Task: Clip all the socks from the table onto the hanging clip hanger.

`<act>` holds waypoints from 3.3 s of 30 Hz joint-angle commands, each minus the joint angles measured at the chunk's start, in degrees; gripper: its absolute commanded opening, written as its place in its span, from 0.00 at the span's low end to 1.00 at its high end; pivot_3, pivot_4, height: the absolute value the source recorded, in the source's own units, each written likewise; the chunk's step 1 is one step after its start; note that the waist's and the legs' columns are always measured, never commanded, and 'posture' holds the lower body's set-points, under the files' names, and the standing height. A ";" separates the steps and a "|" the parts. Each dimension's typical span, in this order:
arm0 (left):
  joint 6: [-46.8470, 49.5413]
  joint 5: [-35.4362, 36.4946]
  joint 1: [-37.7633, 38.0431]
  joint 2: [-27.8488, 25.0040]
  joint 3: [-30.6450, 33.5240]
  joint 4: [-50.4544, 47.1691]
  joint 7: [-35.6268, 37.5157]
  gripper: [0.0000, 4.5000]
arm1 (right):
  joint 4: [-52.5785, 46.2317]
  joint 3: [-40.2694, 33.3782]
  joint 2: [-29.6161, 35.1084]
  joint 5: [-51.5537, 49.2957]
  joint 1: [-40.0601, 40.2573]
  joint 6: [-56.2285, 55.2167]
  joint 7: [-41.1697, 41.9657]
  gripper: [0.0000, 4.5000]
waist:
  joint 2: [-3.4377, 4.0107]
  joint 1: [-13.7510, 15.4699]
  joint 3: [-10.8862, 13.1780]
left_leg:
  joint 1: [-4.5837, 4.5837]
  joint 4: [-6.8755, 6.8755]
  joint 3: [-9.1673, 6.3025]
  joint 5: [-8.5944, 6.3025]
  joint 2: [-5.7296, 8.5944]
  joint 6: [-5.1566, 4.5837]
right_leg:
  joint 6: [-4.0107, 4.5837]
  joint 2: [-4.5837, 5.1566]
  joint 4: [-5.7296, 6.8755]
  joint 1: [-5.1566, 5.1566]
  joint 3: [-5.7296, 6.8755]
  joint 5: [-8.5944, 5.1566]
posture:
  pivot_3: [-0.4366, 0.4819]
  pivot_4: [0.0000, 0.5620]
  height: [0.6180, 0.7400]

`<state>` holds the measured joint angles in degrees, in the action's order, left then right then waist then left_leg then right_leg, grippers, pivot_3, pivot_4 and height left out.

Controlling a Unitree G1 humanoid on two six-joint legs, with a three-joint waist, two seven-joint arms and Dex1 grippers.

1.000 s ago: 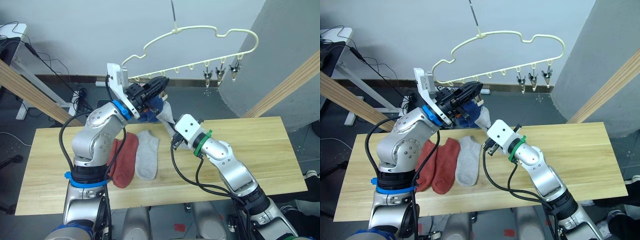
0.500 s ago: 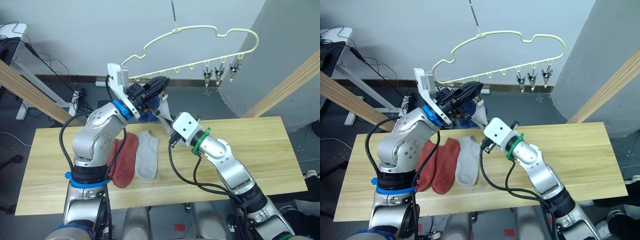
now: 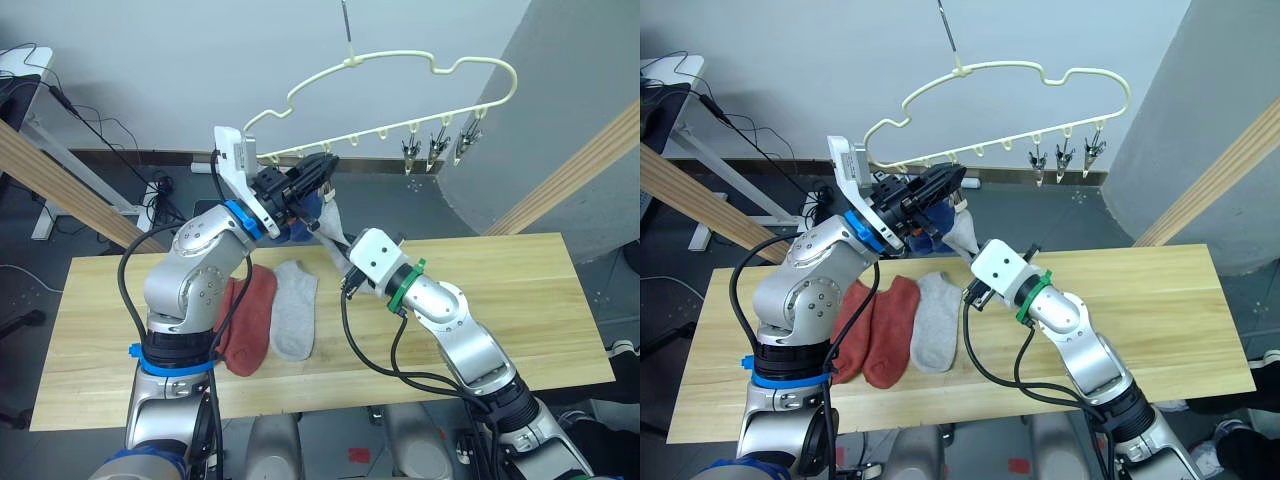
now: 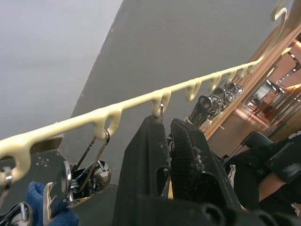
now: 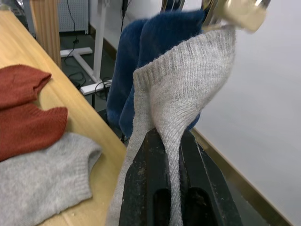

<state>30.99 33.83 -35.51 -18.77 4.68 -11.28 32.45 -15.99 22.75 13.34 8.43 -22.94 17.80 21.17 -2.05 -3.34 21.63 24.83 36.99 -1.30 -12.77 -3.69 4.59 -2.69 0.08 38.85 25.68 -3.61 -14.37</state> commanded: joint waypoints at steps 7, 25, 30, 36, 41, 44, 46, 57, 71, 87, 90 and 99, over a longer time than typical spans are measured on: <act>-1.19 0.88 -0.47 0.26 0.01 -3.18 0.97 0.02 | -1.73 -0.60 -2.45 0.13 -1.73 -1.27 0.25 0.00 | 0.00 -0.01 0.00 | 0.00 0.00 0.00 0.00 0.00 0.00 | 0.00 0.00 -0.01 0.00 0.00 0.00 | 0.34 0.68 1.00; 0.16 0.78 0.77 -1.20 0.17 -3.46 0.76 0.25 | 0.47 -1.70 -4.32 -1.17 -2.75 -1.34 0.55 0.00 | 0.00 0.01 0.00 | 0.00 0.00 0.00 0.00 0.00 0.00 | 0.01 0.00 0.00 0.00 0.01 0.01 | 0.35 0.66 1.00; -0.53 -0.38 1.97 -2.73 -0.13 -4.03 1.16 0.59 | 0.66 -1.74 -4.82 -1.84 -2.84 0.49 1.35 0.34 | 0.00 0.00 0.00 | -0.01 0.00 -0.01 0.00 -0.01 0.00 | 0.01 0.00 0.04 0.00 0.01 0.01 | 0.36 0.67 1.00; -0.88 -0.57 3.58 -4.06 -0.43 -4.98 2.46 0.87 | 0.45 -0.36 -3.66 0.22 -2.72 1.45 2.19 0.58 | 0.00 0.03 0.00 | -0.01 0.01 0.00 0.00 -0.01 0.00 | 0.01 0.01 0.04 0.00 0.01 0.01 | 0.36 0.66 1.00; -1.22 -2.68 5.39 -5.34 -0.81 -5.51 2.06 0.87 | -2.48 -0.24 -1.99 0.13 -0.72 3.90 3.65 0.58 | 0.00 0.04 -0.01 | -0.01 0.01 -0.01 0.00 -0.01 0.00 | 0.01 0.01 0.04 0.00 0.02 0.01 | 0.36 0.66 1.00; -3.16 -5.32 8.03 -8.11 -0.62 -5.50 3.30 0.87 | -9.10 -1.81 1.22 -1.00 2.73 8.34 5.91 0.58 | 0.01 0.08 -0.01 | -0.01 -0.01 -0.01 0.00 -0.01 0.00 | 0.01 0.01 0.02 0.00 0.01 0.00 | 0.37 0.66 1.00; -4.09 -5.42 9.23 -9.99 0.12 -5.46 5.13 0.87 | -13.72 -4.06 2.58 -2.36 4.71 11.69 6.39 0.58 | 0.01 0.11 0.00 | 0.00 -0.02 0.00 0.00 -0.01 0.01 | 0.01 0.02 0.01 0.01 0.00 0.01 | 0.37 0.66 1.00; -14.49 -4.97 14.05 -22.54 -0.97 -5.09 27.69 0.87 | -29.33 -19.72 2.45 -12.61 3.89 26.78 4.63 0.58 | 0.03 0.11 0.00 | -0.03 -0.03 0.05 0.01 -0.02 0.02 | -0.23 0.00 0.08 0.09 -0.03 -0.14 | 0.38 0.67 1.00; -13.06 -6.25 8.13 -17.47 -2.51 -3.39 22.80 0.88 | -21.72 -20.61 -1.10 -15.05 -8.16 32.87 -2.83 0.12 | 0.03 -0.03 0.00 | 0.05 -0.05 0.10 0.00 -0.02 -0.01 | 0.04 -0.02 0.06 0.19 -0.10 0.01 | 0.38 0.66 1.00; -13.48 -7.46 6.41 -15.81 -3.27 -2.23 22.95 0.88 | -21.26 -18.39 -2.10 -15.59 -9.54 33.12 -5.65 0.40 | 0.03 0.02 0.00 | 0.07 -0.04 0.08 0.00 -0.02 -0.01 | 0.04 -0.02 0.08 0.19 -0.05 0.01 | 0.37 0.64 1.00; -13.63 -7.66 6.25 -15.72 -3.27 -1.90 23.09 0.88 | -20.34 -17.73 -2.36 -15.21 -10.44 32.84 -6.15 0.40 | 0.03 -0.01 0.00 | 0.07 -0.04 0.08 0.00 -0.02 -0.01 | 0.04 -0.02 0.08 0.19 -0.05 0.01 | 0.37 0.63 1.00; -13.34 -8.12 6.92 -15.53 -3.39 -1.83 22.69 0.88 | -15.90 -16.78 -4.13 -15.10 -13.87 30.60 -7.54 0.40 | 0.03 -0.01 0.00 | 0.07 -0.03 0.07 0.00 -0.02 -0.01 | 0.05 -0.02 0.09 0.19 -0.04 0.02 | 0.37 0.63 1.00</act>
<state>18.38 25.73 -28.92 -34.54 1.33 -11.94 55.53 -30.98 5.79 9.65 -6.45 -36.07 50.06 14.01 -2.03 -3.35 21.63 24.90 36.96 -1.22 -12.77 -3.71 4.58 -2.64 0.07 38.94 25.86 -3.66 -14.35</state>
